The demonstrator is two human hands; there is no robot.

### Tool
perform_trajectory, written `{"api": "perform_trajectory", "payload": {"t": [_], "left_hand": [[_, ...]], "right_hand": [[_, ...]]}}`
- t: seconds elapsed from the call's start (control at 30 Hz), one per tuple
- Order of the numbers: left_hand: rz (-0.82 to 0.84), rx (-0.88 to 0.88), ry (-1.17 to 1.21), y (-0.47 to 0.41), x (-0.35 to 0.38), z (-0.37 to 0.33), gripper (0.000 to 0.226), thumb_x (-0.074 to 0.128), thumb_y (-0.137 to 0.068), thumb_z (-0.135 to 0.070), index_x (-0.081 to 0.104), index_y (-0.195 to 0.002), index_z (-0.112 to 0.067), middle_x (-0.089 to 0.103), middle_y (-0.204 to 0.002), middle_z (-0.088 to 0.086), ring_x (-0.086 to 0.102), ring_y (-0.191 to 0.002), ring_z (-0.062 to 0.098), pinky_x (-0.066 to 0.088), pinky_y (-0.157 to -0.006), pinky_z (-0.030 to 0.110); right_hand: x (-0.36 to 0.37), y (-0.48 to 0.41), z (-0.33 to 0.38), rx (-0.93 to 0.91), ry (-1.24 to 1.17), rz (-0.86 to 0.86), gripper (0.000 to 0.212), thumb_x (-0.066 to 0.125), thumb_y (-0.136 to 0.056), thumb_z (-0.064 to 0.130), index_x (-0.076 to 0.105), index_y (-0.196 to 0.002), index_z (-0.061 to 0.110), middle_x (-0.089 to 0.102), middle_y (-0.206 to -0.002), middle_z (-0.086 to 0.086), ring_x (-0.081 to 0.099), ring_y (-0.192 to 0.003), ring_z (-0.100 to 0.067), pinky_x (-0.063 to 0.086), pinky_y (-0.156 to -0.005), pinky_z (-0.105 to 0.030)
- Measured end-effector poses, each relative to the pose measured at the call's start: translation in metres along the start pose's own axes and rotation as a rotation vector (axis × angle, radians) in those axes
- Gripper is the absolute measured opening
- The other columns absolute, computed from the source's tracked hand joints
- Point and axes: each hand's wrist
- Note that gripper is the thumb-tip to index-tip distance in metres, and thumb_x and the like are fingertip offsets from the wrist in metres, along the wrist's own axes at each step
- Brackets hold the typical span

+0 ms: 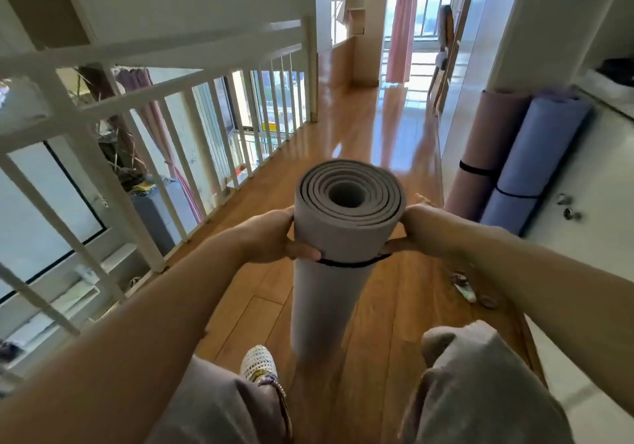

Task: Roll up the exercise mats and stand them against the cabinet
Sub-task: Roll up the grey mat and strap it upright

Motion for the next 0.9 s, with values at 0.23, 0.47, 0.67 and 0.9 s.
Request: {"api": "perform_trajectory", "payload": {"t": [0.23,0.47,0.67,0.9], "left_hand": [[-0.013,-0.039,0.011,-0.087,-0.005,0.049,0.067,0.073,-0.080,-0.031,0.038,-0.137,-0.032,0.047,-0.123,-0.012,0.049,-0.109,0.011,0.043,-0.095,0.030],[-0.036,-0.053,-0.016,-0.142,-0.023,0.079,0.079,0.071,-0.078,-0.041,0.031,-0.144,-0.029,0.046,-0.136,-0.006,0.049,-0.120,0.016,0.042,-0.102,0.037],[-0.030,-0.078,0.078,-0.157,-0.026,0.090,0.097,0.056,-0.063,-0.061,0.019,-0.147,-0.030,0.040,-0.122,-0.009,0.059,-0.088,0.010,0.051,-0.069,0.023],[-0.035,-0.203,0.109,-0.166,0.000,0.133,0.114,0.056,-0.051,-0.078,0.016,-0.148,-0.033,0.046,-0.137,-0.001,0.055,-0.107,0.022,0.051,-0.094,0.043]], "right_hand": [[0.024,-0.079,-0.053,0.095,0.016,0.026,0.052,0.066,-0.085,0.040,0.049,-0.133,0.029,0.056,-0.132,0.009,0.043,-0.131,-0.017,0.012,-0.117,-0.054],[0.023,-0.133,-0.092,0.071,-0.130,0.046,0.087,0.054,-0.066,0.075,0.043,-0.140,0.031,0.053,-0.137,0.013,0.046,-0.130,-0.013,0.029,-0.114,-0.049],[0.050,-0.157,-0.110,0.127,-0.111,-0.002,0.091,0.029,-0.068,0.082,0.041,-0.142,0.031,0.058,-0.132,0.010,0.051,-0.122,-0.011,0.016,-0.117,-0.054],[0.096,-0.175,-0.099,0.169,-0.266,0.064,0.078,0.013,-0.075,0.077,0.047,-0.129,0.033,0.051,-0.107,0.025,0.034,-0.137,-0.019,-0.003,-0.118,-0.053]]}}
Point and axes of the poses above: each hand's wrist, its own y-axis away from the middle knuckle, its own x-axis out of the palm, z = x × y
